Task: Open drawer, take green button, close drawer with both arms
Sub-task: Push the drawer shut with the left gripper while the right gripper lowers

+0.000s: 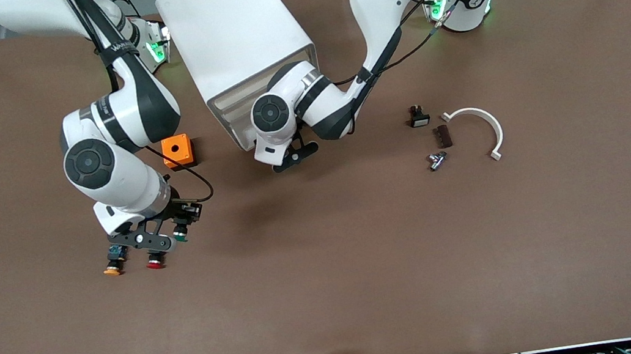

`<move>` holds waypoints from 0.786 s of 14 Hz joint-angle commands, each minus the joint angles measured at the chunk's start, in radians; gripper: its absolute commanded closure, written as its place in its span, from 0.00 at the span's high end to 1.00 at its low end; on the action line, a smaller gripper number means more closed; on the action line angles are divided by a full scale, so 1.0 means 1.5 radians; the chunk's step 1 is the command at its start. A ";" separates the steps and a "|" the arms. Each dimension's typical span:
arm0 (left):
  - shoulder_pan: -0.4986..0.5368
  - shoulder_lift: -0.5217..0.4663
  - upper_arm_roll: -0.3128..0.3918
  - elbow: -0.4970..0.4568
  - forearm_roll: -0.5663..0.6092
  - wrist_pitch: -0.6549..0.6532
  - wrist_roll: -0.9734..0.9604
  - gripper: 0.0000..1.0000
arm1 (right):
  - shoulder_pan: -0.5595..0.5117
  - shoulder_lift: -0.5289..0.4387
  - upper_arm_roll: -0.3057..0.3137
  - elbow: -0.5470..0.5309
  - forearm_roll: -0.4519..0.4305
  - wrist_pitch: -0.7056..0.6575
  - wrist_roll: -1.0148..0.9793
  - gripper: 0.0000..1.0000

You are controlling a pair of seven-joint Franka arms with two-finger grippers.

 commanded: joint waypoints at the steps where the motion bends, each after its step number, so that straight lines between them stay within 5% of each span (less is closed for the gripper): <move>1: 0.011 -0.020 -0.012 -0.027 -0.045 -0.004 0.002 0.99 | -0.010 -0.006 0.009 -0.048 -0.002 0.075 -0.013 0.00; 11: 0.014 -0.018 -0.012 -0.046 -0.177 -0.004 0.021 0.99 | -0.008 0.098 0.009 -0.122 -0.068 0.306 -0.018 0.00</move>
